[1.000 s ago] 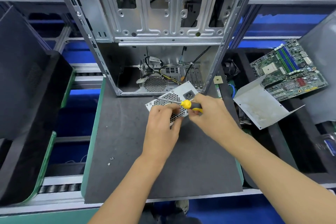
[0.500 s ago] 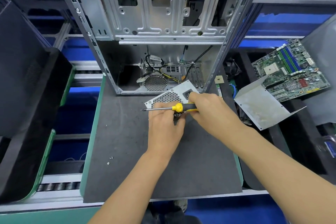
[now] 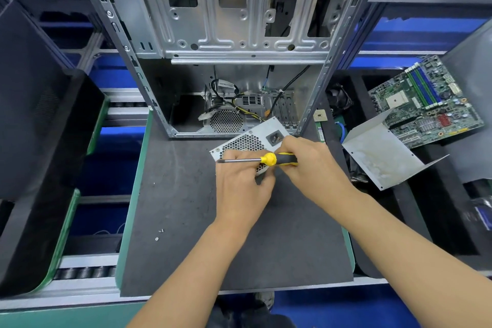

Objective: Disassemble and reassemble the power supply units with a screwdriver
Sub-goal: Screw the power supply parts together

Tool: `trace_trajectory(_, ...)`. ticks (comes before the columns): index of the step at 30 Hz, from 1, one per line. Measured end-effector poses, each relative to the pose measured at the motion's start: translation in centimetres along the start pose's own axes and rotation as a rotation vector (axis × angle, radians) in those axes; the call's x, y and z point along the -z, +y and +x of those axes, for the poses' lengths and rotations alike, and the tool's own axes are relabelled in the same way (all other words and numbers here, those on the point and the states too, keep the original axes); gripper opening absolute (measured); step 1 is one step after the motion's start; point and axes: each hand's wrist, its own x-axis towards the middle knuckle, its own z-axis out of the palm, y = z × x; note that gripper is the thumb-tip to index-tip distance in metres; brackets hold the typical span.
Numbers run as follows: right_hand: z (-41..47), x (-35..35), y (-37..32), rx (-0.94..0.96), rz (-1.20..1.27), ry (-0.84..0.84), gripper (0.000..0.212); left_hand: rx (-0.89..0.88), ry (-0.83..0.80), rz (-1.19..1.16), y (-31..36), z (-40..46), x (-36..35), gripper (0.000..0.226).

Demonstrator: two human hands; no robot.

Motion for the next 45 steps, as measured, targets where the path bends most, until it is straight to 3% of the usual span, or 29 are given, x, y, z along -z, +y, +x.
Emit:
trace_trajectory(7,-0.1,-0.8,0.3,-0.081,0.106,0.097,0.028,0.011,-0.051,0.086,0.3,-0.1,0.2,0.007)
trace_trajectory(10,-0.3,-1.1,0.8,-0.128,0.12,0.104,0.027,-0.05,-0.048,0.093,0.0,-0.1,0.1,0.009)
trace_trajectory(14,-0.8,-0.7,1.1,-0.203,0.162,0.067,0.04,-0.091,-0.01,0.102,-0.3,-0.1,-0.2,0.008)
trace_trajectory(17,-1.1,0.7,1.0,-0.266,0.28,0.068,0.03,-0.114,0.037,0.108,-0.2,-0.2,-0.5,0.005)
trace_trajectory(21,-1.5,3.0,1.9,-0.322,0.247,0.097,0.047,-0.056,0.046,0.091,0.1,-0.1,-0.5,0.004)
trace_trajectory(24,-1.6,4.5,2.8,-0.289,0.213,0.027,0.052,0.002,0.028,0.066,0.4,0.0,-0.4,0.005)
trace_trajectory(33,-2.3,8.1,4.6,-0.068,0.023,0.053,0.009,0.079,0.012,0.031,0.5,-0.1,-0.3,0.011)
trace_trajectory(45,-1.9,7.7,4.5,0.012,-0.136,-0.001,0.012,0.116,0.027,0.078,1.1,0.0,-0.5,0.007)
